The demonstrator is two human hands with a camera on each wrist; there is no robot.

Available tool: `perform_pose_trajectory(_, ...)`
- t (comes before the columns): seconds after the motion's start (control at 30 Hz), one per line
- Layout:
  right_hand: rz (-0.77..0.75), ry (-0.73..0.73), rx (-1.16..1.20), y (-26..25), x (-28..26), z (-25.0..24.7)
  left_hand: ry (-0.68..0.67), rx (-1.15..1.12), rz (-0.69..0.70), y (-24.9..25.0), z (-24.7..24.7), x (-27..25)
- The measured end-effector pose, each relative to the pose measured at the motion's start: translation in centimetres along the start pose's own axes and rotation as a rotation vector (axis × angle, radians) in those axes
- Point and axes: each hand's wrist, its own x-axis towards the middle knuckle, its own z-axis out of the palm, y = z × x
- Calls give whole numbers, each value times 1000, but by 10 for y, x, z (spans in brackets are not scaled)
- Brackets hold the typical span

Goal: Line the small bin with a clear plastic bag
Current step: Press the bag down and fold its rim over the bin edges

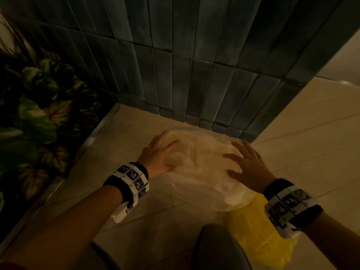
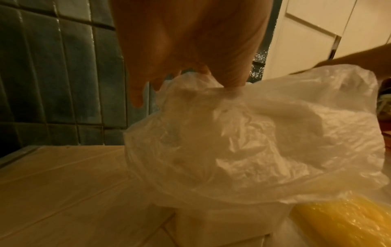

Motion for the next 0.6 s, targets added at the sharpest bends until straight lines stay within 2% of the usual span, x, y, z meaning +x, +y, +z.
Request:
perform_pose_trajectory(0.07,-144,62,40,-16,10,-19,20,-76,-11,-2,3,-1)
perform_pose_trajectory(0.1,-212,34,66,-22,18,-22,8,-101,-26,-4,4,-1)
perform_pose_trajectory(0.2,-301,-280,-23,-42,43,-20,3,-135,-45,-7,8,-2)
perform_pose_trajectory(0.27,-294,-449,-178,-57,61,-12,11,-154,-44,-8,11,-3)
perform_pose_trajectory(0.37,-183,-738,-357,-69,84,17,3,-139,-48,-8,15,-5)
perform_pose_trajectory(0.47,-222,-795,-552,-16,135,103,-5,-150,-57,-10,18,-5)
perform_pose_trajectory(0.5,-282,-854,-626,19,163,141,-11,-160,-61,-11,19,-5)
perform_pose_trajectory(0.53,-286,-923,-668,37,177,156,-18,-172,-67,-11,19,-5)
perform_pose_trajectory(0.57,-264,-970,-692,32,172,147,-25,-185,-71,-11,19,-5)
perform_pose_trajectory(0.6,-226,-903,-688,4,157,117,-30,-194,-73,-12,19,-5)
